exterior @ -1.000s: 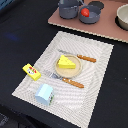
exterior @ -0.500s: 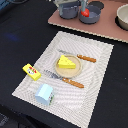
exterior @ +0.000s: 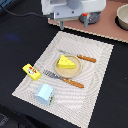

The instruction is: Interact with the objects in diverse but meaningful ways.

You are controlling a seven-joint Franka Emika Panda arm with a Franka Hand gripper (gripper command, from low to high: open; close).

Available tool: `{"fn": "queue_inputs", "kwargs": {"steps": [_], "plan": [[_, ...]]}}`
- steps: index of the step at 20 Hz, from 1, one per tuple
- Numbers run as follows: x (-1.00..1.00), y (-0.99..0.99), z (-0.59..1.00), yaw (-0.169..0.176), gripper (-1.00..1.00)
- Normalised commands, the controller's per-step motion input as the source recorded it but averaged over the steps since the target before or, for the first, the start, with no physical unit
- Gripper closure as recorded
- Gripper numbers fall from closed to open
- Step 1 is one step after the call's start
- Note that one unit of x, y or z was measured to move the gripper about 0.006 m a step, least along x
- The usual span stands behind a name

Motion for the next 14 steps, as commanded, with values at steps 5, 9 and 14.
{"fn": "queue_inputs", "kwargs": {"steps": [5,9,14], "plan": [[0.29,-0.24,-0.61,0.000,-1.00],[-0.05,-0.25,-0.51,0.001,-1.00],[-0.16,0.03,0.18,0.131,-1.00]]}}
